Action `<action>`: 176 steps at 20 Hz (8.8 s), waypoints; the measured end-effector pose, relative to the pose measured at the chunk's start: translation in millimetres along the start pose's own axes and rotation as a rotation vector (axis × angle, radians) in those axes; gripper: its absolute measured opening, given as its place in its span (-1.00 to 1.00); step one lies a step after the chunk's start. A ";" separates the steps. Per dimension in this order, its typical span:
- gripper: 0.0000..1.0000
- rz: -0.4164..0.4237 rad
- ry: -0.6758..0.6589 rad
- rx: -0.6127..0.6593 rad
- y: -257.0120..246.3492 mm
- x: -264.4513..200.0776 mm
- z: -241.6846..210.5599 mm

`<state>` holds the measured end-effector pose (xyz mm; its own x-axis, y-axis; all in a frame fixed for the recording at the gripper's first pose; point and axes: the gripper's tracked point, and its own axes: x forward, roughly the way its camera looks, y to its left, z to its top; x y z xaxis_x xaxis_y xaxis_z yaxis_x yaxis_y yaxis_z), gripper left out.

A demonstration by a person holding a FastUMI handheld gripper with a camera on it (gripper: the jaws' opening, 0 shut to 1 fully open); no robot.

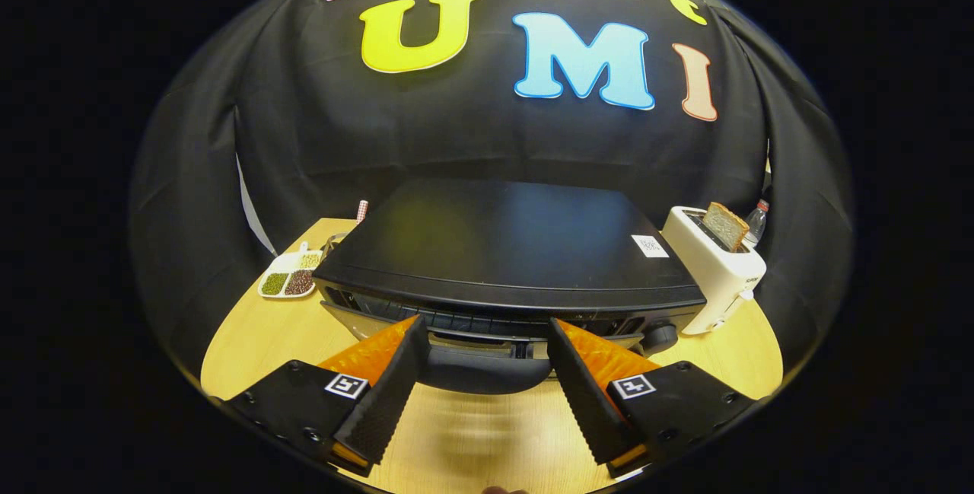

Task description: Open the toaster oven, put the food inside, and close the toaster oven door.

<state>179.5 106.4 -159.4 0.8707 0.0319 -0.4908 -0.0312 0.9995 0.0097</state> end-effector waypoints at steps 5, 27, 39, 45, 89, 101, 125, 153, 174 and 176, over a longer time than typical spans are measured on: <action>1.00 0.002 0.012 0.012 0.5 -7.7 -7.8; 0.96 0.057 0.085 -0.044 6.8 -36.9 -53.6; 0.96 0.072 0.141 -0.089 10.3 -48.3 -89.7; 0.97 0.104 0.384 -0.010 3.0 -47.4 -170.2; 0.96 -0.060 0.762 0.218 -308.6 -96.8 -246.3; 0.10 -0.021 0.815 0.175 -289.5 -79.6 -260.3; -0.97 0.132 0.736 0.442 -283.1 -102.2 -252.2; -0.97 0.319 0.484 0.851 -157.3 -194.9 -169.0; -0.97 0.324 0.415 0.985 -63.4 -60.5 -113.1; -0.97 0.314 0.401 1.015 -63.2 -45.0 -110.1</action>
<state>88.3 41.0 -233.9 0.6689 0.4600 -0.5839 0.3510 0.4971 0.7936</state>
